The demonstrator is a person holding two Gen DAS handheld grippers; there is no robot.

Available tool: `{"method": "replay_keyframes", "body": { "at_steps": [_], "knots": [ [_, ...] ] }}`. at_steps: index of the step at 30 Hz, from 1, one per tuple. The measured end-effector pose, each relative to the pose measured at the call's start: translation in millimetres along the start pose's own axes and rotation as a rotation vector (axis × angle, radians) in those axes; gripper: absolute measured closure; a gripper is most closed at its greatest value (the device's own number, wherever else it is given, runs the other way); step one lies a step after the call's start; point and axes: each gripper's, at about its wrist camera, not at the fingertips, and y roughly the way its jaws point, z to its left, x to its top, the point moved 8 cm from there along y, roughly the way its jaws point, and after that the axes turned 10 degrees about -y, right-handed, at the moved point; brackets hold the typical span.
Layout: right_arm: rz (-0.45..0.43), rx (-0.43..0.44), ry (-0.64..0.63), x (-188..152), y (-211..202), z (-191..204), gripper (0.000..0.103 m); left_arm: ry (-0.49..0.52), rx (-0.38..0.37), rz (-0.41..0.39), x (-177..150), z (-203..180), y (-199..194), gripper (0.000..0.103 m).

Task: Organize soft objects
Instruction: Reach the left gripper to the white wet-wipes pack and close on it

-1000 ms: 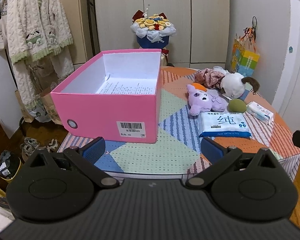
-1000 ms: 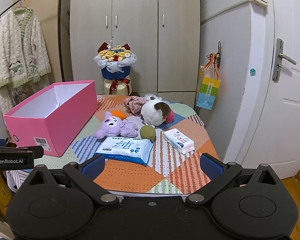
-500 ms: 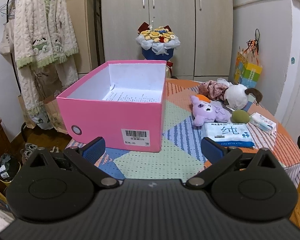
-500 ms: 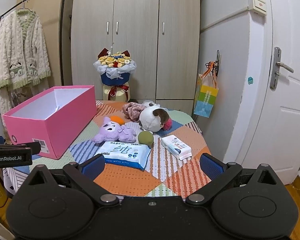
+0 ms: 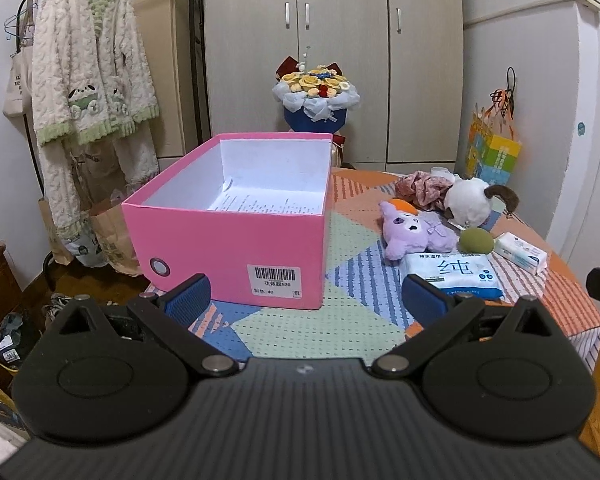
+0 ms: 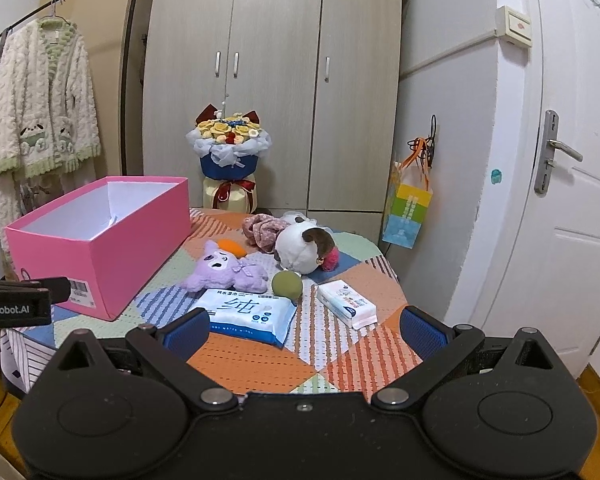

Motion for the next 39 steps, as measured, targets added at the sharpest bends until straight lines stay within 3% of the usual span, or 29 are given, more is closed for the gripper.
{"method": "replay_keyframes", "body": {
  "at_steps": [8, 19, 25, 32, 36, 39],
  "knots": [
    [0.011, 0.024, -0.008, -1.4, -2.6, 2.1, 0.001, 0.003, -0.005, 0.021, -2.8, -2.0, -1.6, 0.0],
    [-0.026, 0.109, -0.033, 15.3, 3.3, 4.0, 0.001, 0.036, -0.054, 0.005, 23.9, -23.8, -3.2, 0.0],
    [-0.066, 0.17, -0.106, 11.5, 37.5, 10.6, 0.001, 0.088, -0.132, 0.036, 32.0, -54.0, 28.0, 0.001],
    [-0.026, 0.247, -0.165, -6.4, 86.9, 15.5, 0.002, 0.129, -0.22, 0.099, 19.9, -88.1, 67.4, 0.003],
    [-0.018, 0.285, -0.21, -15.3, 111.4, 22.1, 0.006, 0.148, -0.249, 0.168, 5.6, -105.4, 93.4, 0.014],
    [-0.012, 0.326, -0.213, -21.2, 126.9, 26.1, 0.008, 0.129, -0.266, 0.207, -4.4, -113.2, 112.2, 0.033]
  ]
}}
